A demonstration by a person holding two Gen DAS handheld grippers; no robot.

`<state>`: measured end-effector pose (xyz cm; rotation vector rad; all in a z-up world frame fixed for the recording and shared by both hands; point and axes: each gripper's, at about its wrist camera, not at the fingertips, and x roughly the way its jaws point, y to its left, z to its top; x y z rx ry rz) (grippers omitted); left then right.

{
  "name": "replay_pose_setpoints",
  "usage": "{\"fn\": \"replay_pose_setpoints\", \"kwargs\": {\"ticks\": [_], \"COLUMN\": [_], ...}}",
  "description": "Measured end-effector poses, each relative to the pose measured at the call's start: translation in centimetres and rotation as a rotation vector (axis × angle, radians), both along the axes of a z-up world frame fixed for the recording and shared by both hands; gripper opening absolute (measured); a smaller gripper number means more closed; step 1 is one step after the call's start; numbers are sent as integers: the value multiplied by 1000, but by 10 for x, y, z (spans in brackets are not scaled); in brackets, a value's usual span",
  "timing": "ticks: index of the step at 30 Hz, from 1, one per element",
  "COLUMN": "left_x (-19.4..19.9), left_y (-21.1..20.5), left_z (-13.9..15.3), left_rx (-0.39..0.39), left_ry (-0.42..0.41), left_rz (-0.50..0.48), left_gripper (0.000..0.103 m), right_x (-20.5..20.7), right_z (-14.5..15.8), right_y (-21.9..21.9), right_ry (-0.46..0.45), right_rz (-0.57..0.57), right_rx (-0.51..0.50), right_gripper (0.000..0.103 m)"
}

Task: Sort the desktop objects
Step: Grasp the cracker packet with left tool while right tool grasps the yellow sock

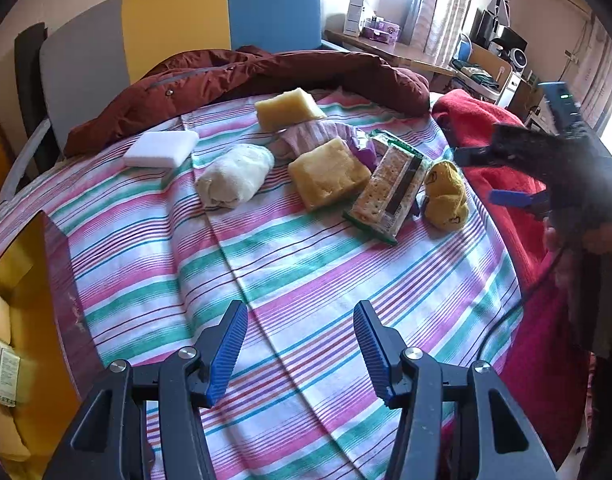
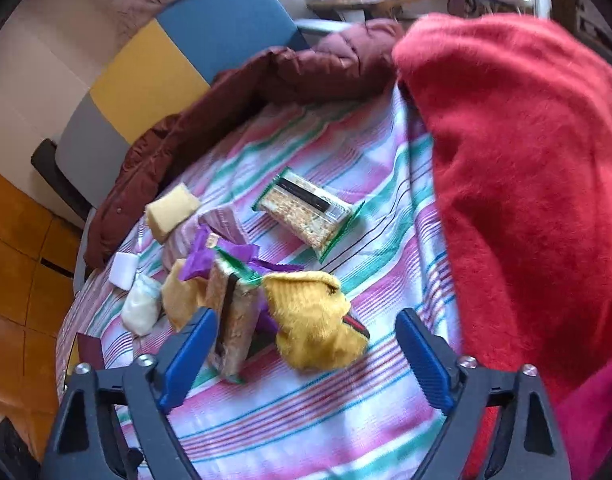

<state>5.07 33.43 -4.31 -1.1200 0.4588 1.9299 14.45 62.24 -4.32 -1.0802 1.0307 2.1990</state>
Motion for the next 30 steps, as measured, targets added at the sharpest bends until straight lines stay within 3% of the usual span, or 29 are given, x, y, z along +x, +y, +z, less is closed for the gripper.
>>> {"fn": "replay_pose_setpoints", "kwargs": {"ticks": [2, 4, 7, 11, 20, 30], "left_x": [0, -1, 0, 1, 9, 0], "left_y": [6, 12, 21, 39, 92, 148], "left_z": [0, 0, 1, -1, 3, -8], "left_rx": [9, 20, 44, 56, 102, 46], "left_ry": [-5, -12, -22, -27, 23, 96], "left_rz": [-13, -28, -53, -99, -263, -413], "left_gripper": [55, 55, 55, 52, 49, 51], "right_x": [-10, -19, -24, -11, -8, -1], "right_z": [-12, -23, -25, -19, -12, -12], "right_y": [4, 4, 1, 8, 11, 19], "right_ry": [-30, -80, -114, -50, -15, 26], "right_rz": [7, 18, 17, -41, -61, -74], "right_rx": [-20, -29, 3, 6, 36, -3], "right_gripper": [73, 52, 34, 32, 31, 31]}}
